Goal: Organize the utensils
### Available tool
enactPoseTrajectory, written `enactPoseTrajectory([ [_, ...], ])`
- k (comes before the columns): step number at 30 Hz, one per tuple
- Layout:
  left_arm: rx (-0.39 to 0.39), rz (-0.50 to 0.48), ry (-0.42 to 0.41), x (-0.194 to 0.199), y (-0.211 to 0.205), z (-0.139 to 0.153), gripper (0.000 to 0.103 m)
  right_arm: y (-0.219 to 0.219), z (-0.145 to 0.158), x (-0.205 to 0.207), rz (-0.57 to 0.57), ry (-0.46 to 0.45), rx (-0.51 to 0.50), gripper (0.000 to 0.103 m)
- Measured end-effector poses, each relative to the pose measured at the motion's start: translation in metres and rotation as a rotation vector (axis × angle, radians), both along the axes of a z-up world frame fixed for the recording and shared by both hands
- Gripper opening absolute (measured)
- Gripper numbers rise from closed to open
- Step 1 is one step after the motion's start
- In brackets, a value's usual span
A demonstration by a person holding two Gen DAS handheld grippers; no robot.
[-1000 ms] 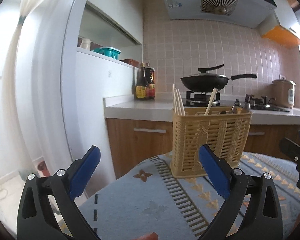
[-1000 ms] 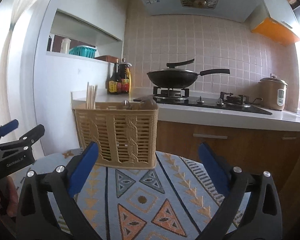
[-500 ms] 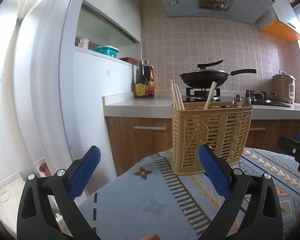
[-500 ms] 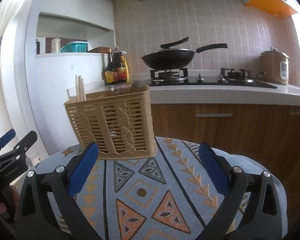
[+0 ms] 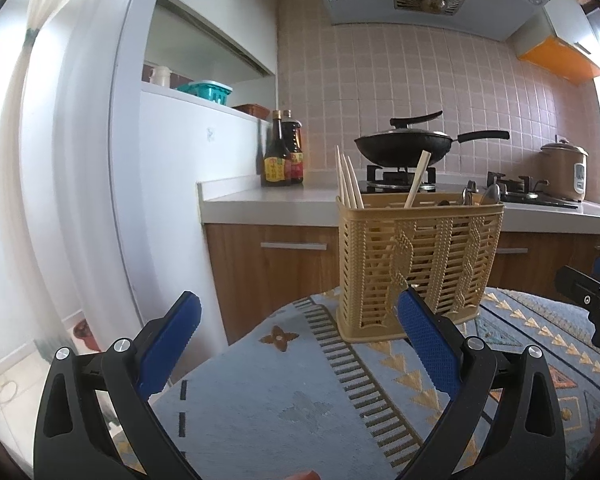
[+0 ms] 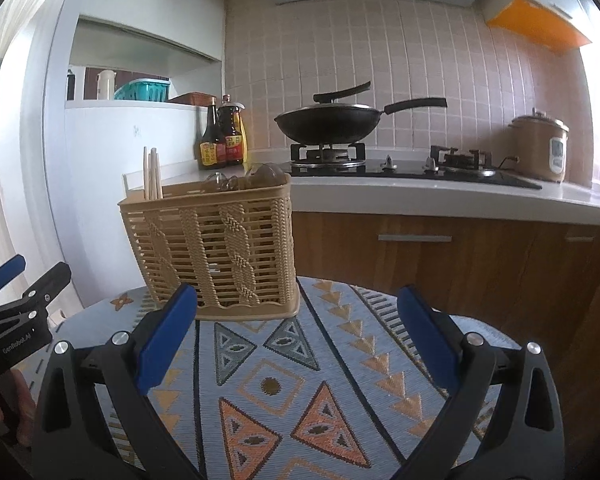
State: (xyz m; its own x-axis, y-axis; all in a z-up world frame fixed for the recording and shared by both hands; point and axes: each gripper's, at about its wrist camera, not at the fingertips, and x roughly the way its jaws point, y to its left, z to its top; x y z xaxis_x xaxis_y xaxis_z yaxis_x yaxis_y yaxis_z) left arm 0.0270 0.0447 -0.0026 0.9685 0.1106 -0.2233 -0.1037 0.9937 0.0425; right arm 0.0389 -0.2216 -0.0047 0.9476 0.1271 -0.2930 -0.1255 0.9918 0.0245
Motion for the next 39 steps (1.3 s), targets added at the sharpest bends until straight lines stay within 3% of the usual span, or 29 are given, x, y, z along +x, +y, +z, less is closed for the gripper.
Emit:
enactPoseTrajectory([
  [7,-0.005,-0.002,0.012,0.002,0.0,-0.001,0.095,0.017,-0.001,-0.003,0.007,-0.02,-0.082,0.096],
  [18,-0.016,-0.005,0.029,0.005,0.002,-0.003,0.095,0.023,-0.004,-0.002,-0.013,-0.017,-0.115,0.096],
  [39,-0.017,-0.006,0.053,0.01,0.002,-0.004,0.095,0.016,-0.004,0.004,-0.008,0.018,-0.075,0.096],
])
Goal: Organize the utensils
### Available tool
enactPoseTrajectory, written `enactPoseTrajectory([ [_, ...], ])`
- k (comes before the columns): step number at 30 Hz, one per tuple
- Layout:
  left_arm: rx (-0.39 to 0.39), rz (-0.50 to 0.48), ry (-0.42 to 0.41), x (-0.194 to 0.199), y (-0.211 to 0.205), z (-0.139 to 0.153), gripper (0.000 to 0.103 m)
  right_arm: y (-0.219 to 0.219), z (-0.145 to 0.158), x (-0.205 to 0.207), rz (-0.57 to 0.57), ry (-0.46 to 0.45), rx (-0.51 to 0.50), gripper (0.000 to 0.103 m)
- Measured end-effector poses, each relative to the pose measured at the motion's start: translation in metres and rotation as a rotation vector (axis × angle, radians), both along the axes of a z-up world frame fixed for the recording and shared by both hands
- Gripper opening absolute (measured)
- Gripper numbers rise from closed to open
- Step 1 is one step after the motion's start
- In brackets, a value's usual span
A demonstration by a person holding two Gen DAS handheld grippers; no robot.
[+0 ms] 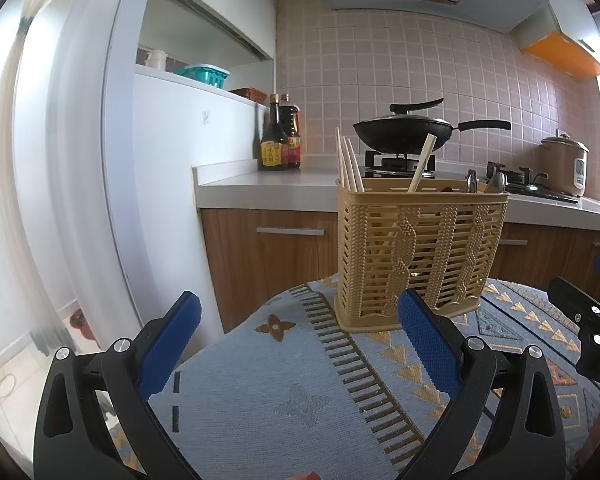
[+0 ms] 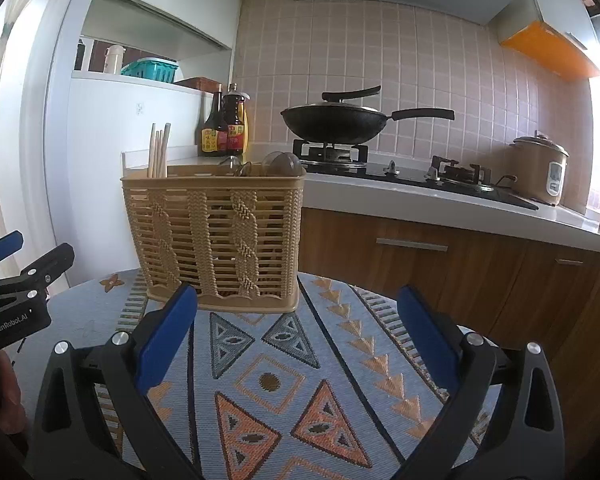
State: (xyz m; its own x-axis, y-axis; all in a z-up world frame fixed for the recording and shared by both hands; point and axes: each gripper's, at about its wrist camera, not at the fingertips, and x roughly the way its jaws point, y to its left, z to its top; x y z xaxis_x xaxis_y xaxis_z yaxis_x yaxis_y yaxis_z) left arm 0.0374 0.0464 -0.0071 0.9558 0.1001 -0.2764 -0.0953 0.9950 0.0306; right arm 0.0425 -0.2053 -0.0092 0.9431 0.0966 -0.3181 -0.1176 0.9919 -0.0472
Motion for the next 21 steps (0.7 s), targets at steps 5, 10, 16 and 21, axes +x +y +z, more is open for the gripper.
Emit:
enactPoseTrajectory([
  [5,-0.004,0.002,0.002,0.0001,0.001,0.0002,0.095,-0.0003,-0.0005,0.0009,-0.001,0.005,0.004,0.096],
  [10,-0.003,0.004,0.004,-0.0006,-0.0001,0.0,0.095,-0.0003,-0.0008,0.0011,0.0,0.006,0.004,0.096],
  [16,-0.004,0.005,0.006,-0.0009,-0.0004,0.0,0.095,0.0002,-0.0015,0.0009,0.001,0.008,0.004,0.096],
  [21,-0.004,0.005,0.006,-0.0008,-0.0002,-0.0001,0.095,0.002,-0.0031,0.0016,-0.007,0.012,-0.004,0.096],
])
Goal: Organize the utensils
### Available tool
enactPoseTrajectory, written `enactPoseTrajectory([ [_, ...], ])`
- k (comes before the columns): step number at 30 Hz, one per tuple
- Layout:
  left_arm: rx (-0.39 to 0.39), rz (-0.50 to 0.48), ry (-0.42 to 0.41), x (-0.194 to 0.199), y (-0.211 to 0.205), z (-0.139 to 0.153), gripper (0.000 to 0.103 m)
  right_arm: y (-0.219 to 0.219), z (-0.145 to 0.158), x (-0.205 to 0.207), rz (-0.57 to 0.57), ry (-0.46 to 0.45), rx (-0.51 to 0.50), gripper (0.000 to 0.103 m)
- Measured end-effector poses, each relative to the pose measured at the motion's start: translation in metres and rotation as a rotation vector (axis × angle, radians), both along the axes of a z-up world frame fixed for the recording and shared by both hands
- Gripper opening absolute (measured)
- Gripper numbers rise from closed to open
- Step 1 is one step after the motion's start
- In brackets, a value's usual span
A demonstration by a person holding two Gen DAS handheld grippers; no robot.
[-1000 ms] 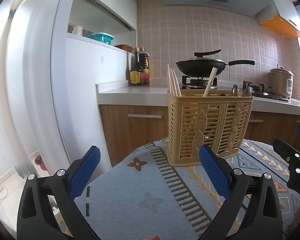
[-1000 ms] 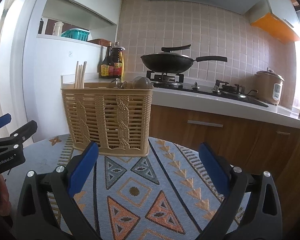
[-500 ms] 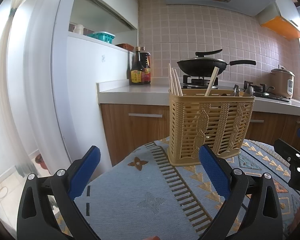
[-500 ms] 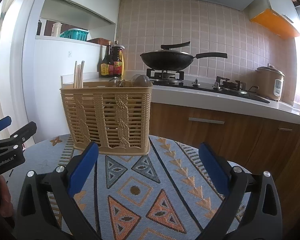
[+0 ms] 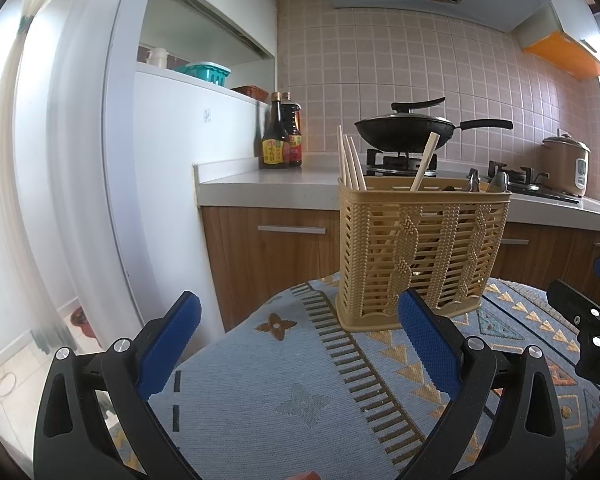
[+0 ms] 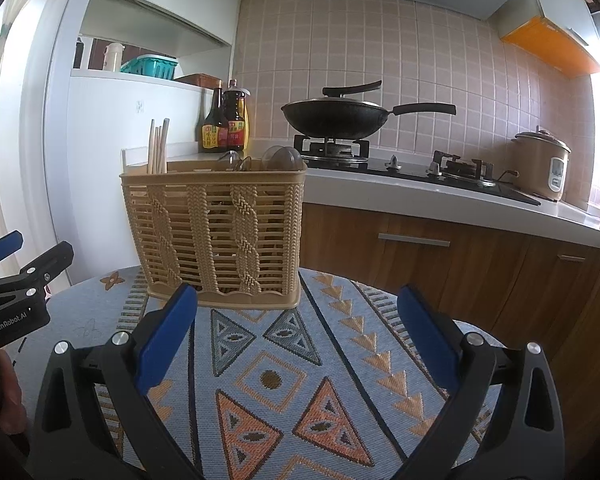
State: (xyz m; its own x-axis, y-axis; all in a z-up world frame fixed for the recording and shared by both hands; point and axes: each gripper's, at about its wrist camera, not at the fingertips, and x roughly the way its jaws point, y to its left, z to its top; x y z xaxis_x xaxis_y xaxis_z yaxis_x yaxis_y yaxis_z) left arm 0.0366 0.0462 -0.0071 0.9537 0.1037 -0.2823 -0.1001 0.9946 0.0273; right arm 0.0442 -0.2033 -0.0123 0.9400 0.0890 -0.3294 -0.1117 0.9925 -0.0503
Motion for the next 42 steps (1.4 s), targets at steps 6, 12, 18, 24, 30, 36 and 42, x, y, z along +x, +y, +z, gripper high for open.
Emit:
enactPoseTrajectory([
  [6,0.0,0.0,0.0,0.0001,0.0002,0.0,0.095,0.0014,-0.0009,-0.0003,0.003,0.0,-0.006,0.096],
  [12,-0.001,0.0,0.0,0.0001,0.0002,0.0,0.095,0.0013,-0.0008,-0.0002,0.004,0.001,-0.006,0.096],
  [18,-0.001,0.0,0.002,0.0004,0.0005,0.0002,0.095,0.0019,-0.0005,-0.0011,0.005,0.003,-0.006,0.096],
  [24,0.0,0.001,0.003,0.0003,0.0007,-0.0008,0.095,0.0019,-0.0004,-0.0009,0.005,0.003,-0.008,0.096],
  [30,-0.009,0.01,0.017,0.002,0.0022,-0.002,0.095,0.0016,-0.001,0.0013,0.004,0.011,-0.012,0.096],
  [36,-0.015,0.024,0.016,0.0014,0.0051,-0.003,0.095,0.0021,-0.0012,0.0012,0.005,0.011,-0.017,0.096],
  [42,-0.007,0.031,0.016,0.0013,0.0041,-0.002,0.095,0.0029,-0.0011,0.0014,0.006,0.013,-0.02,0.096],
])
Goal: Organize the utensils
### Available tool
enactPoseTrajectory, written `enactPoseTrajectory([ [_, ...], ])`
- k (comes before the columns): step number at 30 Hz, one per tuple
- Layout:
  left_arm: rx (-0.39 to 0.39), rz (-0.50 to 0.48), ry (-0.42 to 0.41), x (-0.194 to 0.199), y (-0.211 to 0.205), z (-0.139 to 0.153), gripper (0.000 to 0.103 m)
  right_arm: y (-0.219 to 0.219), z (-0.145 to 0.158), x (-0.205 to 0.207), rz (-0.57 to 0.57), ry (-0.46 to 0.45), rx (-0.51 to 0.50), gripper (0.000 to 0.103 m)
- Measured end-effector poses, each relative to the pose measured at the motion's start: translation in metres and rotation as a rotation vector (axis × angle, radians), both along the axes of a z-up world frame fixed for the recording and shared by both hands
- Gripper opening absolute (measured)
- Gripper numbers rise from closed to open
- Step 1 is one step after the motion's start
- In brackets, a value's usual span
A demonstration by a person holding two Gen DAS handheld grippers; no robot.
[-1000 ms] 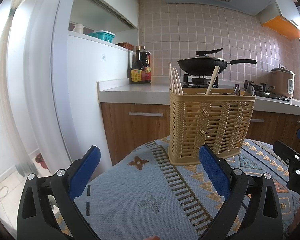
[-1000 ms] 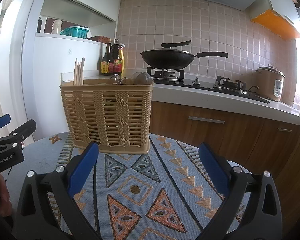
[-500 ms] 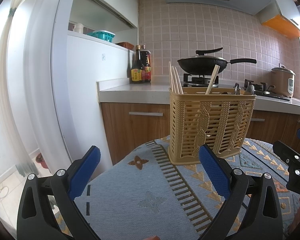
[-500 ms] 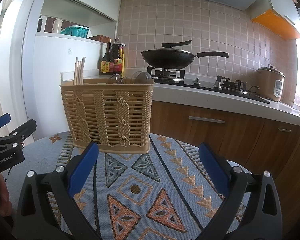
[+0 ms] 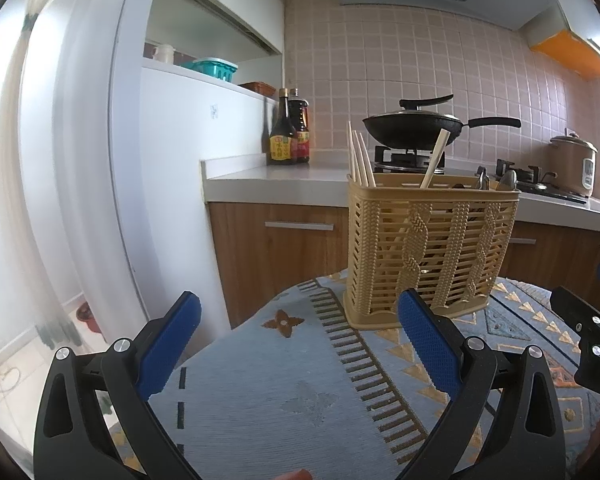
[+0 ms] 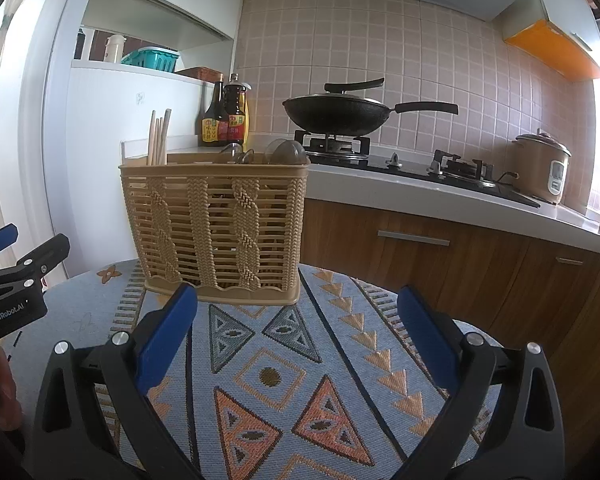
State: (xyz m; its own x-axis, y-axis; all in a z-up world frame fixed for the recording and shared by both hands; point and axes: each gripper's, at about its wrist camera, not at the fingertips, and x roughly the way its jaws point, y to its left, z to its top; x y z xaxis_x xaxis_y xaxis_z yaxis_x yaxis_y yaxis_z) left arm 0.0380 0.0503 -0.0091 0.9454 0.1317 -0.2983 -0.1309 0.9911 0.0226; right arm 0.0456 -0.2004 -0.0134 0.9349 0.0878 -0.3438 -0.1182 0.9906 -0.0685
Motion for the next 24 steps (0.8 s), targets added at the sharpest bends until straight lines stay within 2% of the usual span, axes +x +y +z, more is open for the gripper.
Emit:
enactPoseTrajectory([
  [12,0.015,-0.01,0.003,0.0012,-0.0035,0.0014,0.095,0.0003,0.0003,0.0004,0.0,0.006,0.002,0.096],
  [18,-0.023,-0.029,0.033,0.0072,0.0024,-0.0001,0.096,0.0,0.0002,0.0004,0.001,0.008,0.002,0.096],
  [24,-0.036,-0.004,0.024,0.0056,0.0051,0.0007,0.096,-0.0008,-0.0001,0.0011,-0.003,0.013,0.006,0.096],
])
